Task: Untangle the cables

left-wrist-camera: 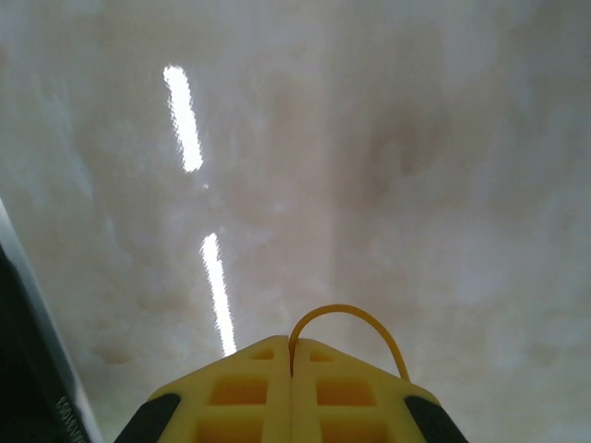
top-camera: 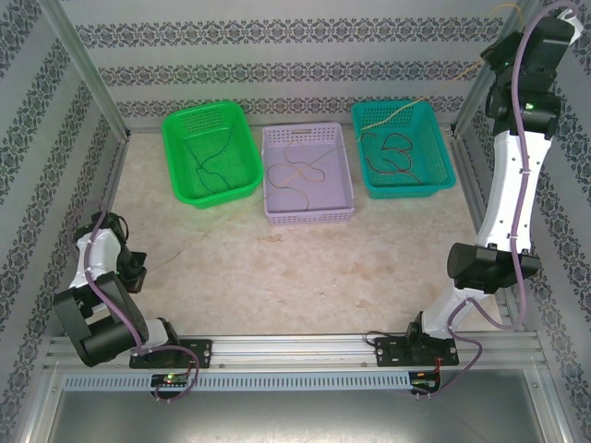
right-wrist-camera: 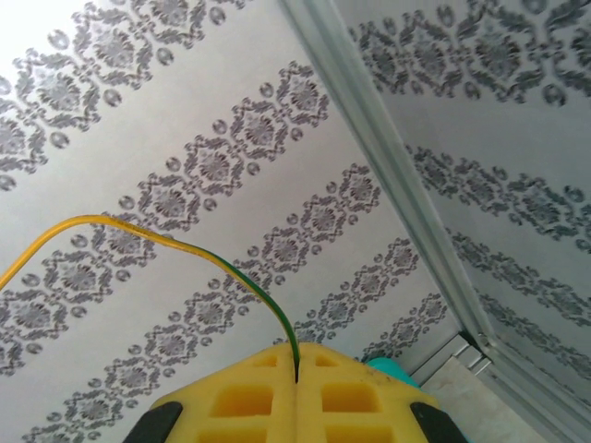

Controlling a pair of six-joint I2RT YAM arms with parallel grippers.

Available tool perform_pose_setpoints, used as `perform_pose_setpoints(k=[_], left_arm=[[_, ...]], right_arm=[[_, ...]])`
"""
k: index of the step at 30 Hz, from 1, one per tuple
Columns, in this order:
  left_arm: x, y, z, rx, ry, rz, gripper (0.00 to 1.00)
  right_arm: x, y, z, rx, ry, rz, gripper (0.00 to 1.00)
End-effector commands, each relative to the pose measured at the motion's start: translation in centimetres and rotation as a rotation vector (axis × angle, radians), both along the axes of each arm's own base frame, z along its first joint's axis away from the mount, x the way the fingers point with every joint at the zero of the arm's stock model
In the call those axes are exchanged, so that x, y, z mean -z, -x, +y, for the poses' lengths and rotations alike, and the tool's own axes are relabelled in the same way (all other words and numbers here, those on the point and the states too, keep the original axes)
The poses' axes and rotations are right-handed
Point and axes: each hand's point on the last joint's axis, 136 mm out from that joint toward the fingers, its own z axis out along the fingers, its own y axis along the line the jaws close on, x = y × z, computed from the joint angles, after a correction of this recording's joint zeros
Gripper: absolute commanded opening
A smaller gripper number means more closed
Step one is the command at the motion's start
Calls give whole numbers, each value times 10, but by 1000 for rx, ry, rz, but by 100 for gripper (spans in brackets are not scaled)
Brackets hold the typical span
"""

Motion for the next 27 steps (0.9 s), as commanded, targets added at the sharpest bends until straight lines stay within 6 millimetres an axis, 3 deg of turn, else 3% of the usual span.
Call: perform_pose_setpoints(k=[1,4,10,15,19,23,27], left_arm=[[-7,-8,19,-70,-28,-46,0],[-9,-9,27,-85,-29,-58,0],[-5,-14,22,-66,-10,-85,0],[-24,-47,1,150,-25,-132,0],[-54,-62,-34,361,-114,-143,0],[-73,-64,-83,533,-147,-203,0],[-109,-80,-140,697,-131,-441,0]], right_arm=[[-6,3,-16,37,-6,-23,0],[-9,4,-22,37,-19,-42,0],[-10,-8,-1,-22,14,-33,0],[-20,-26,44,-198,21,-81,0],[-31,-33,79,-297,-15,-129,0],[-52,-40,102,-378,-87,-219,0],[-82,-46,135,-512,-144,-342,0]])
